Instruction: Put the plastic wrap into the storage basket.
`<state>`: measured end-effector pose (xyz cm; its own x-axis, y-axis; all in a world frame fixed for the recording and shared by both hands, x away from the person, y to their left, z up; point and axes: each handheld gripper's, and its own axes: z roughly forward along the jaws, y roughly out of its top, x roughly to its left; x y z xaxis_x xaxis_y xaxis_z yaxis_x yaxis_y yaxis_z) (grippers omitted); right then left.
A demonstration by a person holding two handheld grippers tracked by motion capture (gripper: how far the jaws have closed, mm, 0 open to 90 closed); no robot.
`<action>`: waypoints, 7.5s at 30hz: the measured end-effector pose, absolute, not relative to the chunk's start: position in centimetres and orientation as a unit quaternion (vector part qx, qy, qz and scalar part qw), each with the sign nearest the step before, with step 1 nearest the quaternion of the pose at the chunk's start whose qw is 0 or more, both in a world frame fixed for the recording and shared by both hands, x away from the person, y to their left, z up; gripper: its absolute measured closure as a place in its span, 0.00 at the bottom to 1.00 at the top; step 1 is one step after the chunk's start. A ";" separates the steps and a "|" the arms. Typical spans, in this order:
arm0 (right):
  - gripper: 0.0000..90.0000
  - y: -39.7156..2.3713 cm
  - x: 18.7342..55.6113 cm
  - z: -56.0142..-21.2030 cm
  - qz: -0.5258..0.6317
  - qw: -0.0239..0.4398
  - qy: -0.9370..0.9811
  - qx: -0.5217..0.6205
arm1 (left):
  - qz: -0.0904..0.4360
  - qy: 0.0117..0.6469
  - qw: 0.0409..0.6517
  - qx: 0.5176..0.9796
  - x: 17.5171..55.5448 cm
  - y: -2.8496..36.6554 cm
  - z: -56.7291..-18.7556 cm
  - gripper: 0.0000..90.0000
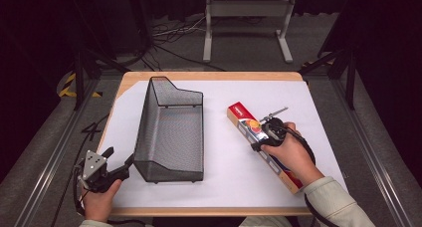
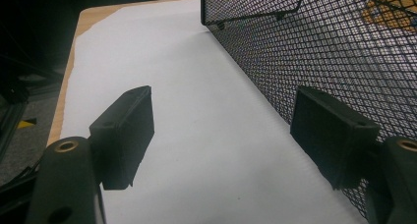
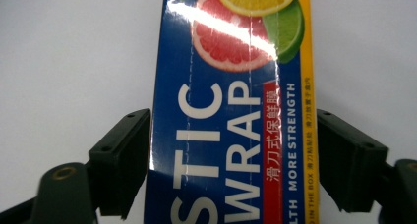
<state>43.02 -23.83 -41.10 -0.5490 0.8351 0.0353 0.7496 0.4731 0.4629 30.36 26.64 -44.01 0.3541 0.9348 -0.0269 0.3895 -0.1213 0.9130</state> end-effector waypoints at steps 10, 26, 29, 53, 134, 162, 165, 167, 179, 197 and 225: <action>0.44 -23.4 42.8 -40.8 0.184 0.108 0.856 0.471 | 0.302 0.485 0.457 0.682 30.3 26.7 -44.0 0.28; 0.45 -24.0 42.7 -38.9 0.201 0.096 0.842 0.491 | 0.303 0.486 0.458 0.680 30.3 26.7 -44.0 0.28; 0.45 -24.0 42.5 -38.1 0.204 0.094 0.841 0.492 | 0.303 0.484 0.456 0.683 30.3 26.7 -44.0 0.28; 0.45 -23.9 41.8 -32.4 0.244 0.119 0.833 0.481 | 0.305 0.485 0.454 0.683 30.4 26.6 -44.0 0.28; 0.44 -1.6 42.7 -30.4 0.230 0.060 0.827 0.510 | 0.312 0.471 0.450 0.692 29.0 27.2 -44.1 0.27; 0.44 1.8 44.1 -33.9 0.163 0.048 0.843 0.511 | 0.316 0.481 0.439 0.690 27.4 28.3 -44.4 0.27; 0.44 2.1 44.3 -34.3 0.153 0.046 0.842 0.515 | 0.316 0.480 0.438 0.691 27.4 28.2 -44.3 0.27; 0.44 2.3 44.4 -34.6 0.150 0.045 0.843 0.514 | 0.316 0.476 0.439 0.693 27.4 28.1 -44.4 0.27; 0.43 2.6 45.4 -35.7 0.133 0.054 0.846 0.514 | 0.312 0.466 0.437 0.703 28.0 27.6 -44.4 0.27; 0.26 0.7 45.5 -33.2 0.242 0.058 0.846 0.471 | 0.310 0.472 0.438 0.699 27.9 27.8 -44.5 0.27; 0.22 -22.2 38.4 -29.2 0.472 0.139 0.803 0.337 | 0.309 0.474 0.439 0.698 28.1 27.5 -44.3 0.27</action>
